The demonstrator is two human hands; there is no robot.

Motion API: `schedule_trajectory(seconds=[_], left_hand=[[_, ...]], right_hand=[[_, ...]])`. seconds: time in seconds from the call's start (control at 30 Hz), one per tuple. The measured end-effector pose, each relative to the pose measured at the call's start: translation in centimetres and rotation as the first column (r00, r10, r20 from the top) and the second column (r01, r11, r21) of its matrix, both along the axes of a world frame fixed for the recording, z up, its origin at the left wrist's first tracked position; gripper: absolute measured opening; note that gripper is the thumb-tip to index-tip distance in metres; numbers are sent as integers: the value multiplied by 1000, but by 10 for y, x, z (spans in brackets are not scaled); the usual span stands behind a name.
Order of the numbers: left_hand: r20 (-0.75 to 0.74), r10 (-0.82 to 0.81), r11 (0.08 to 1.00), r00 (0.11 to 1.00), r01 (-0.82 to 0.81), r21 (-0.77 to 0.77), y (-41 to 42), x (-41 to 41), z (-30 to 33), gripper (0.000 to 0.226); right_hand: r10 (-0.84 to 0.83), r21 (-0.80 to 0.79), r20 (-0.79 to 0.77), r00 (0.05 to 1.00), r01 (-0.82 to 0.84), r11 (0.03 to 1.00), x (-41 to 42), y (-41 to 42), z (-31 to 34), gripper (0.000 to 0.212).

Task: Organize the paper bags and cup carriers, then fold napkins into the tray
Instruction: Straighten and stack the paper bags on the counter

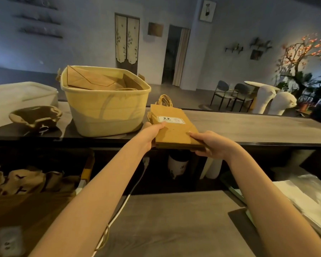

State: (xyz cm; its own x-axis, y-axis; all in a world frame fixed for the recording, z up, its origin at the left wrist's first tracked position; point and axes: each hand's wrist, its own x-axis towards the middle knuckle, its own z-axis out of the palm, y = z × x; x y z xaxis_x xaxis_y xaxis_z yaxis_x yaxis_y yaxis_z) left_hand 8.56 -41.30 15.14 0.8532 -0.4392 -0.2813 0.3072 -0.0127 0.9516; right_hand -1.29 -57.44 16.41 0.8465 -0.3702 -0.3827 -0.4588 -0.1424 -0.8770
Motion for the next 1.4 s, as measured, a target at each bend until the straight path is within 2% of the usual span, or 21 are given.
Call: schedule_trajectory(seconds=[0.1,0.17,0.23,0.37,0.43,0.53,0.63,0.73,0.83,0.97,1.07,1.17,1.23,1.4], left_hand=[[-80,-50,997,996,45,-63,7,2,5,33],[-66,-81,995,995,77,-56,11,6,5,34],[18,-69,998,997,69,12,14,10,0,32],[239,-58,980,969,10,197,12,19,-11,25],[361,-103,966,927,7,259,11,19,-13,34],[449,-178,951,876,37,306,12,22,-14,56],[499,-260,874,827,-18,486,9,34,-22,65],[573,-278,764,771,-185,619,6,40,-29,58],[642,-270,755,718,-256,604,4,38,-32,51],[628,-275,796,728,-194,573,15,29,-25,53],[592,-217,872,776,-119,476,34,21,-13,56],[549,-158,915,820,-87,394,57,18,-9,29],[519,-92,924,850,-121,362,77,17,-11,11],[526,55,906,849,-263,331,144,7,-30,18]], right_hand=[[-100,6,66,993,99,995,13,1,-3,31],[-103,18,84,991,102,995,23,3,-8,26],[-110,4,112,988,111,994,33,5,-14,26],[-156,-134,191,969,184,974,57,12,-23,43],[-178,-198,226,958,224,954,65,17,-25,45],[-181,-301,230,956,246,921,76,20,-26,43],[-172,-415,171,970,229,880,82,21,-27,45],[-151,-470,145,978,202,859,84,19,-29,46],[-119,-416,155,981,175,892,82,15,-28,49],[-94,-446,226,970,188,875,70,16,-18,56],[-70,-462,420,905,279,842,54,29,-8,42],[7,-476,526,851,288,831,39,57,-3,28],[73,-467,542,837,228,854,32,82,-4,24],[244,-479,519,819,42,877,35,153,-21,22]])
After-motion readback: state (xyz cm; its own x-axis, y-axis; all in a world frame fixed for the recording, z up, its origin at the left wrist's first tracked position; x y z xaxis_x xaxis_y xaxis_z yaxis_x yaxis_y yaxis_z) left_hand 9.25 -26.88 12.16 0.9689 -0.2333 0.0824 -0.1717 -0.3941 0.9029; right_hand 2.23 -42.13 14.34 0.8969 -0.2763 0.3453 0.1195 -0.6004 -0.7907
